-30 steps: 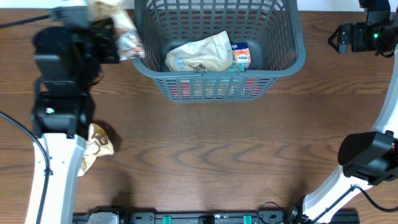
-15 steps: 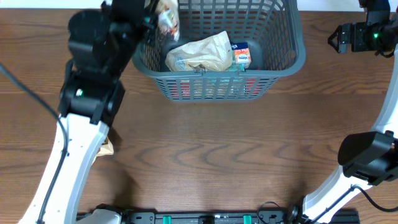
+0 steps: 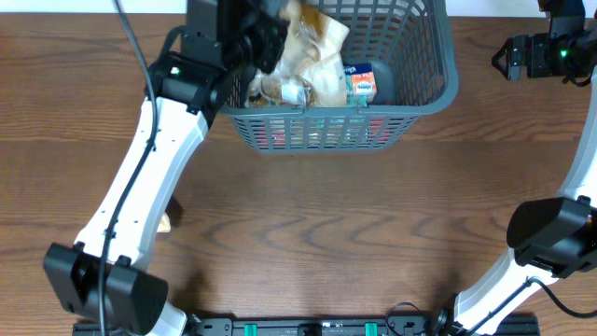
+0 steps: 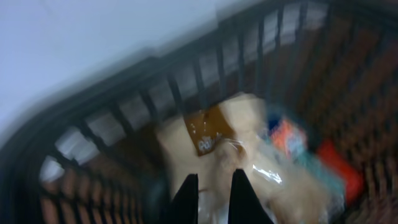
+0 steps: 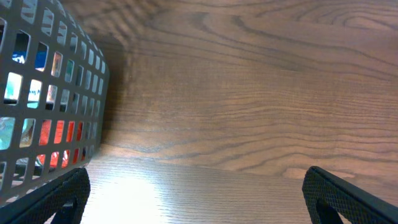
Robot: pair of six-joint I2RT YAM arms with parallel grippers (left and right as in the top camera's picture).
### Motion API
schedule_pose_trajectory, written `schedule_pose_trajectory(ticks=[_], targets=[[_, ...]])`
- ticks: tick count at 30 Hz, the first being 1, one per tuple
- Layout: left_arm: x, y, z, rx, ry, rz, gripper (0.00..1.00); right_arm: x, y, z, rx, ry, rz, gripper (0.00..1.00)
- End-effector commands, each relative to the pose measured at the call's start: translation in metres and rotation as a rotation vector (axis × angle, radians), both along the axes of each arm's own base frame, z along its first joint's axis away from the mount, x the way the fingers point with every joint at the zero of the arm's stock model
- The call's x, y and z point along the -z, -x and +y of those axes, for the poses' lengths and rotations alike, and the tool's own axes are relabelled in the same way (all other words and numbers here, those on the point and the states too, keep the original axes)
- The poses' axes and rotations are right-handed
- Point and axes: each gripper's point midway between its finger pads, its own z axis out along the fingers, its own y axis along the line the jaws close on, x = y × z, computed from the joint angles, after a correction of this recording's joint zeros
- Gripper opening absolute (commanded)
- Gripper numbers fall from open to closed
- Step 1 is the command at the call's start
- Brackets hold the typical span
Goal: Pack container
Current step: 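Carry the second bread bag with the left gripper into the basket, then withdraw the left gripper from the basket toward the last bag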
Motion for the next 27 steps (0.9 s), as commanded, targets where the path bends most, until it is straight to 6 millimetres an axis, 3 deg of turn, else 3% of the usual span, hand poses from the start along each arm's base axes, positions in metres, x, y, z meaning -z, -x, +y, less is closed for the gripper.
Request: schedule_pose_trajectory(ticks=[1,5,6,8,10,12,16,19,22,24,27], targets=[[0.016,0.002,0.003,0.043,-0.091,0.025,0.06,-0.007,0.000,0.008,-0.029,0.002,-0.018,0.99],[0.039,0.008,0.007,0.043,-0.132,0.103,0.07,-0.007,0.000,0.008,-0.030,0.003,-0.019,0.99],[0.039,0.009,0.007,0.043,-0.132,0.108,0.31,-0.007,0.001,0.008,-0.035,0.005,-0.018,0.99],[0.033,0.010,0.009,0.036,-0.134,0.095,0.47,-0.007,0.001,0.008,-0.035,0.005,-0.018,0.99],[0.022,0.010,0.016,0.004,-0.148,0.065,0.68,-0.007,0.001,0.008,-0.035,0.005,-0.018,0.99],[0.003,0.012,0.028,-0.048,-0.170,0.017,0.73,-0.007,0.001,0.008,-0.035,0.005,-0.018,0.99],[-0.058,0.026,0.052,-0.145,-0.173,-0.117,0.93,-0.007,0.001,0.008,-0.035,0.005,-0.019,0.99],[-0.095,0.044,0.080,-0.224,-0.170,-0.189,0.99,-0.007,0.001,0.008,-0.035,0.005,-0.019,0.99],[-0.110,0.074,0.131,-0.353,-0.215,-0.179,0.99,-0.007,0.001,0.008,-0.035,0.005,-0.018,0.99],[-0.105,0.092,0.159,-0.416,-0.253,-0.127,0.99,-0.007,0.001,0.008,-0.035,0.005,-0.018,0.99],[-0.079,0.121,0.198,-0.516,-0.332,0.019,0.99,-0.007,0.001,0.008,-0.035,0.005,-0.019,0.99]])
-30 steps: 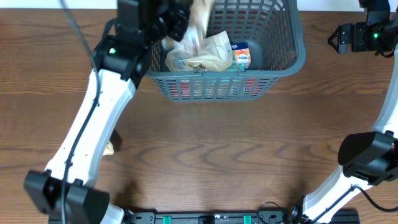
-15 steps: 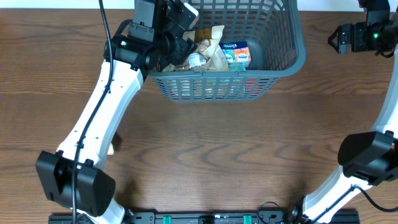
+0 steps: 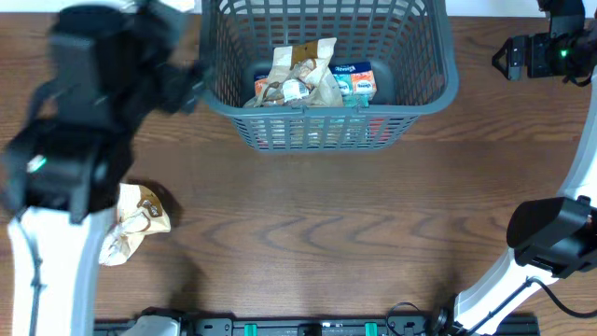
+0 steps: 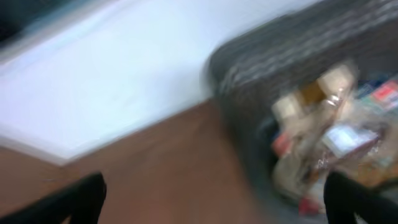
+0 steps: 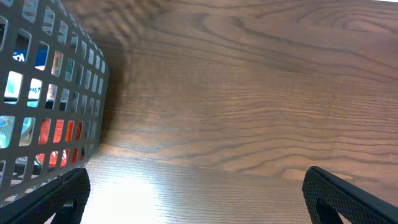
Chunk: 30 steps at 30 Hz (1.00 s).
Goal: Pack container
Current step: 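Withdraw the left gripper from the basket toward the last bag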
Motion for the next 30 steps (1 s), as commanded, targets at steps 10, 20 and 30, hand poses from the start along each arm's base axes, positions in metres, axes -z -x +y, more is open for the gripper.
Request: schedule_pose_trajectory(ticks=[10,20,30], targets=[[0.097,0.089,0.091,-0.470,0.053,0.511,0.99,-0.007,0.000,0.008,-0.029,0.001,-0.021,0.99],[0.162,0.138,0.099,-0.574,0.073,0.704,0.99,-0.013,-0.008,0.010,-0.045,-0.010,-0.063,0.99],[0.188,0.209,0.083,-0.532,0.140,0.598,0.99,-0.019,-0.017,0.007,-0.045,0.007,-0.108,0.99]])
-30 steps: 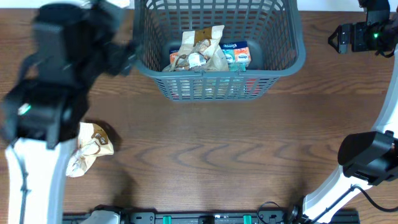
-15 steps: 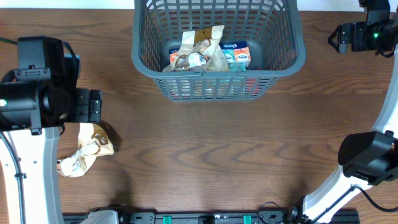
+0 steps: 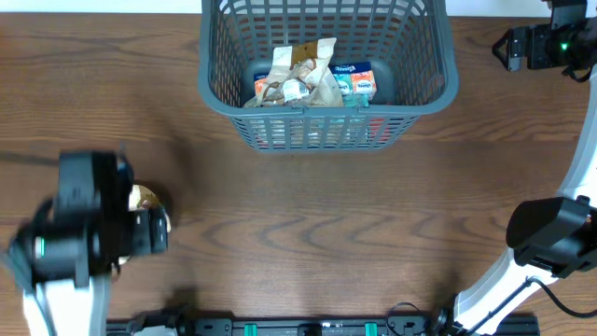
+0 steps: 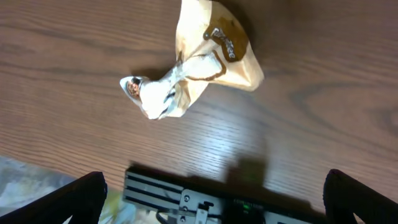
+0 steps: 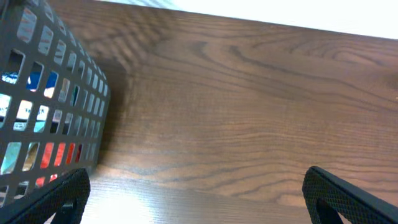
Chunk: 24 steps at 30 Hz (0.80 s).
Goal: Pack container
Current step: 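Withdraw the left gripper from the basket toward the last bag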
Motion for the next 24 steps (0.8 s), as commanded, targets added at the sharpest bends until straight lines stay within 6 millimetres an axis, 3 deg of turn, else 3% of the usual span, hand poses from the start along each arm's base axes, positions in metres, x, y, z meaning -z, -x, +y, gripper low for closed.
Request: schedule_pose_trajectory(ticks=[1,5,10,15,20,24], targets=[[-0.002,0.015,-0.004,0.055,-0.011,-0.087,0.99,-0.007,0.001,0.005,-0.023,0.002,-0.020,0.99],[0.010,0.027,0.001,0.121,-0.068,-0.053,0.99,-0.006,0.002,0.006,-0.023,0.000,-0.015,0.99],[0.033,0.024,0.002,0.181,-0.070,0.079,0.99,-0.005,0.002,0.006,-0.023,0.000,-0.012,0.99],[0.051,0.006,0.004,0.270,-0.069,0.200,0.99,-0.005,0.002,0.006,-0.023,0.000,-0.011,0.99],[0.071,-0.026,0.007,0.295,-0.065,0.246,0.99,-0.003,0.004,0.004,-0.029,0.019,0.001,0.99],[0.089,-0.032,0.012,0.304,-0.046,0.332,0.99,-0.001,0.006,-0.002,-0.009,0.043,0.012,0.99]])
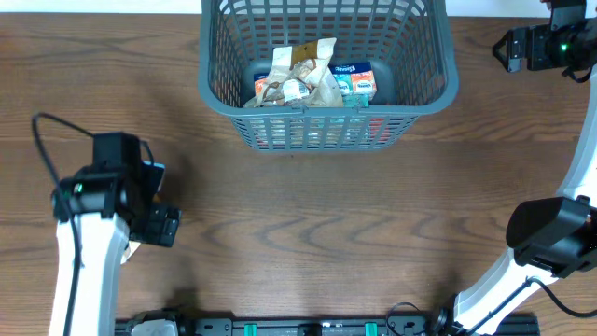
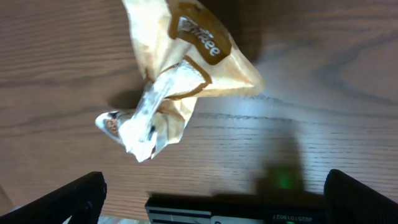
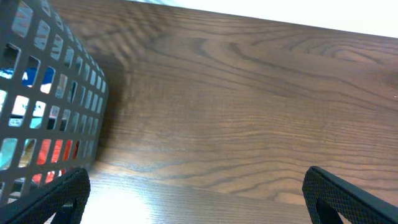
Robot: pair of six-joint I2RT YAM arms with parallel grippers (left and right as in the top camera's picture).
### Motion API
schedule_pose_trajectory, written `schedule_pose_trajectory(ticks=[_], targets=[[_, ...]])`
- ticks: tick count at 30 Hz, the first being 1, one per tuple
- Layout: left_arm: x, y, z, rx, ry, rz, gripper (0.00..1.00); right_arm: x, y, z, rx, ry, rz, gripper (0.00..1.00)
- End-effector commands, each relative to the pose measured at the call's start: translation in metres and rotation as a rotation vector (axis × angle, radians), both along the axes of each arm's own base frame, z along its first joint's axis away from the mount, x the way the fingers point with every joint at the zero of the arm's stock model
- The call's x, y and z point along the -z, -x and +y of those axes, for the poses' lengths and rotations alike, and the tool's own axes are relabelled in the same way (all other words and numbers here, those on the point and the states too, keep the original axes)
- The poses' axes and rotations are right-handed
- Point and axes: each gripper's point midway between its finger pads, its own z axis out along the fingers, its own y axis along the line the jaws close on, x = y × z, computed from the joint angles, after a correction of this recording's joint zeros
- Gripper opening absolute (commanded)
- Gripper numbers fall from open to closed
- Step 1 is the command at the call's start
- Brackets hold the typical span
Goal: Pack container
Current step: 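Withdraw the left gripper from the basket toward the last bag, then lower the left gripper onto the crumpled Pantree bread bag and grasp it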
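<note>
The grey mesh basket [image 1: 326, 84] stands at the table's far middle. It holds a tan snack bag [image 1: 297, 75], a blue-and-orange packet [image 1: 358, 81] and red items seen through its front wall. A second tan snack bag [image 2: 180, 81] with a brown label lies on the wood near the front left. My left gripper [image 2: 214, 202] hovers over it, open wide, with the bag ahead of its fingers. In the overhead view the left gripper [image 1: 157, 224] covers this bag. My right gripper [image 1: 511, 51] is open at the far right, beside the basket [image 3: 43, 106].
A black rail with a green light [image 2: 249, 208] runs along the table's front edge, just below the left gripper. Bare wood [image 1: 326, 233] lies between the basket and the front edge. The right arm's base [image 1: 550, 233] stands at the right side.
My left gripper has come closer to the tan bag on the table, which now looks larger and higher in the wrist view. In the overhead view the gripper now hides it. The right arm is still.
My left gripper was shut on a tan snack bag over the basket. Then that bag lay in the basket and the gripper was open to the basket's left. Then it was open above a second bag at the front left, and now hangs nearer that bag.
</note>
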Motion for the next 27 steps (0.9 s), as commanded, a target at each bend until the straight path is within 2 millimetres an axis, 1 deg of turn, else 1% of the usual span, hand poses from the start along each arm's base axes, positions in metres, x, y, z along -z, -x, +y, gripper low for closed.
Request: schedule_pose_trajectory(ticks=[1,3,6,9,11,14,19,27], targets=[[0.013,0.000,0.010,0.012,-0.010,0.078,0.99,-0.003,0.004,-0.001,-0.003,0.031,0.001,0.99],[0.016,-0.003,0.016,-0.012,-0.009,0.077,0.99,-0.003,0.004,-0.002,-0.004,0.032,0.000,0.99],[0.018,-0.003,0.026,-0.068,0.003,0.071,0.99,-0.003,0.004,-0.002,-0.003,0.033,0.000,0.99],[0.020,-0.003,0.033,-0.128,0.069,0.043,0.99,-0.003,0.004,-0.004,0.002,0.039,0.001,0.99],[0.021,-0.003,0.038,-0.159,0.083,0.030,0.99,-0.004,0.004,-0.003,-0.005,0.044,-0.001,0.99],[0.022,-0.002,0.047,-0.163,0.080,0.024,0.99,-0.004,0.003,-0.004,-0.007,0.046,-0.001,0.99],[0.023,-0.002,0.049,-0.057,0.076,0.046,0.99,-0.004,0.004,-0.005,-0.003,0.046,-0.001,0.99],[0.022,-0.004,0.050,-0.068,0.072,0.034,0.99,-0.002,0.006,-0.006,-0.001,0.043,0.007,0.99]])
